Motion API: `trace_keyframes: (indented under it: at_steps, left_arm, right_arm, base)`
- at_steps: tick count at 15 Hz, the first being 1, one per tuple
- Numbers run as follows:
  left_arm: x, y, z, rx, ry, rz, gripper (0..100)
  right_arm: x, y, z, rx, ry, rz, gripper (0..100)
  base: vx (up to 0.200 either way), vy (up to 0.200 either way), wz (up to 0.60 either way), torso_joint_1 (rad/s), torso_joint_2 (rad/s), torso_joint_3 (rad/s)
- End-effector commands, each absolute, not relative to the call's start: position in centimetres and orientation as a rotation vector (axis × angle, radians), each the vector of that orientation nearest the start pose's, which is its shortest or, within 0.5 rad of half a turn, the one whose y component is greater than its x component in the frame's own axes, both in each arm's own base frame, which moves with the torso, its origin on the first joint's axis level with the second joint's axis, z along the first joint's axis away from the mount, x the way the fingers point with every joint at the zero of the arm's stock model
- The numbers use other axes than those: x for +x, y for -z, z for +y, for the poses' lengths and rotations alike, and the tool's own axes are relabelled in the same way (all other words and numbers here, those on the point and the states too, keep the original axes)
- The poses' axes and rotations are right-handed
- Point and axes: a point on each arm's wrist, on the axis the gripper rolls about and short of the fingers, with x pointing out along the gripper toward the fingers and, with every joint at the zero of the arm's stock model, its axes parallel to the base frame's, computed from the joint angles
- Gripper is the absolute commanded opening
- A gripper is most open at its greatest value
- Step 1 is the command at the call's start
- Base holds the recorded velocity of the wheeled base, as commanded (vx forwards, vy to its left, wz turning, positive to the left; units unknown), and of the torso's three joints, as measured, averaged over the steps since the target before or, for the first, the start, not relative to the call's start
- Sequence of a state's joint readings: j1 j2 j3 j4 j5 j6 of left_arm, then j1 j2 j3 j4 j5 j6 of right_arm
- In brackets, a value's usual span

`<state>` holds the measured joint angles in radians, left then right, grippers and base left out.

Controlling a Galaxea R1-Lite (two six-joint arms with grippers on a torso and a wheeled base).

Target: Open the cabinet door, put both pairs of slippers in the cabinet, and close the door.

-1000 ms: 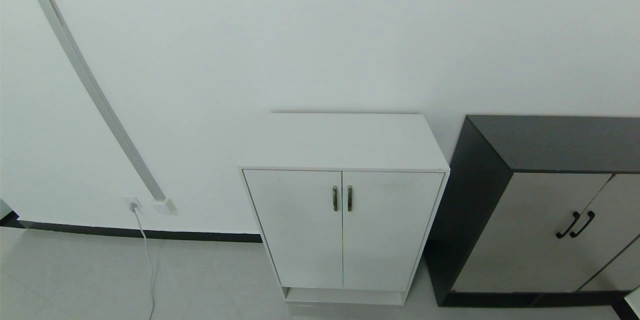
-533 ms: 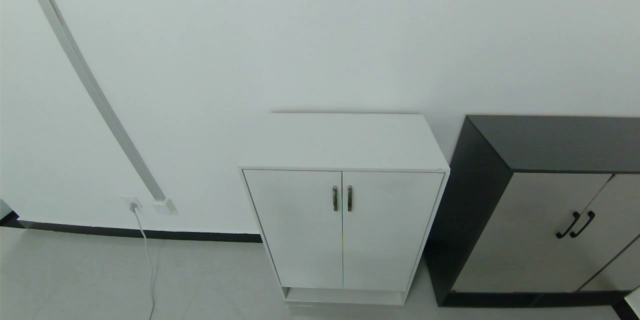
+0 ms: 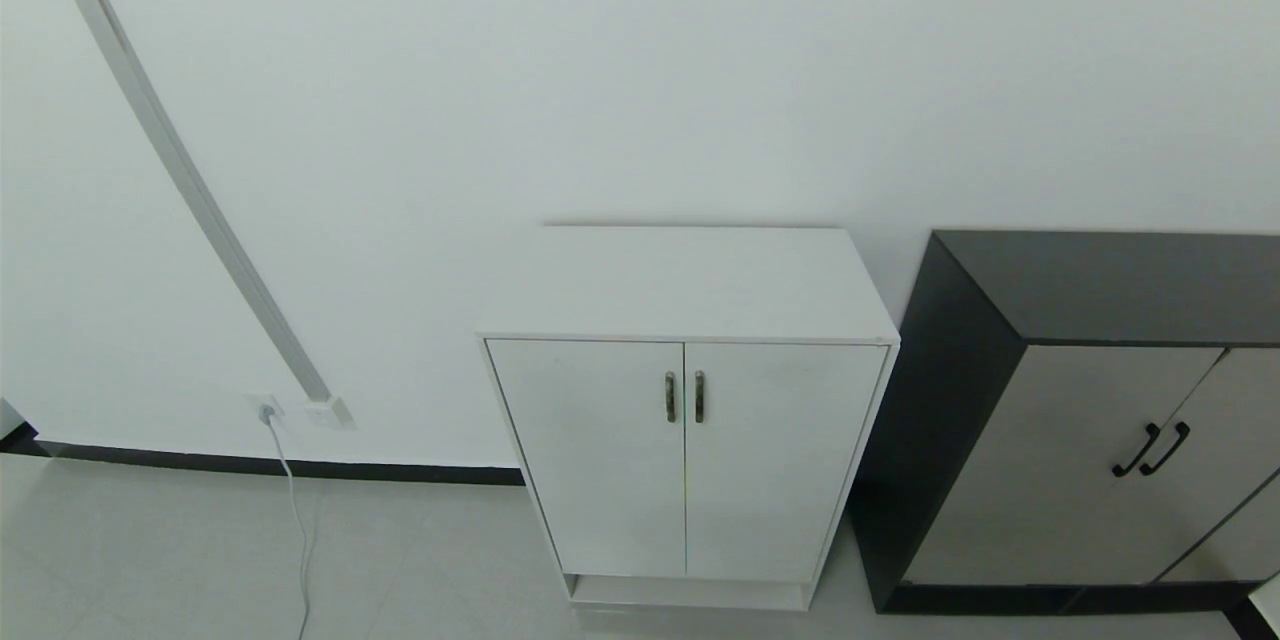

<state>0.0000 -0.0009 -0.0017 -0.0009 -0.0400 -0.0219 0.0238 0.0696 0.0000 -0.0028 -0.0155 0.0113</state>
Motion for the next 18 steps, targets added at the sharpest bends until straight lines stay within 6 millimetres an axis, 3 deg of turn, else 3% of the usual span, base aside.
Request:
trace_keyframes:
  at_steps: [1,5,18]
  left_arm:
    - [-2.29,-7.61,-0.09,-0.023,0.040,-0.003,0]
    - [-2.29,-7.61,-0.09,-0.021,0.041,-0.003,0]
    - [-2.29,-7.61,-0.09,-0.017,0.041,-0.003,0]
  right_arm:
    - [-2.29,-7.61,-0.04,0.005,0.015,-0.003,0]
    - [-2.29,-7.67,-0.21,0.091,0.094,-0.017,0]
    - [-2.28,-7.66,-0.21,0.080,0.092,-0.013,0]
  base:
    - [0.000,0.000,0.00,0.000,0.00,0.000]
    - [0.000,0.000,0.00,0.000,0.00,0.000]
    - [0.000,0.000,0.00,0.000,0.00,0.000]
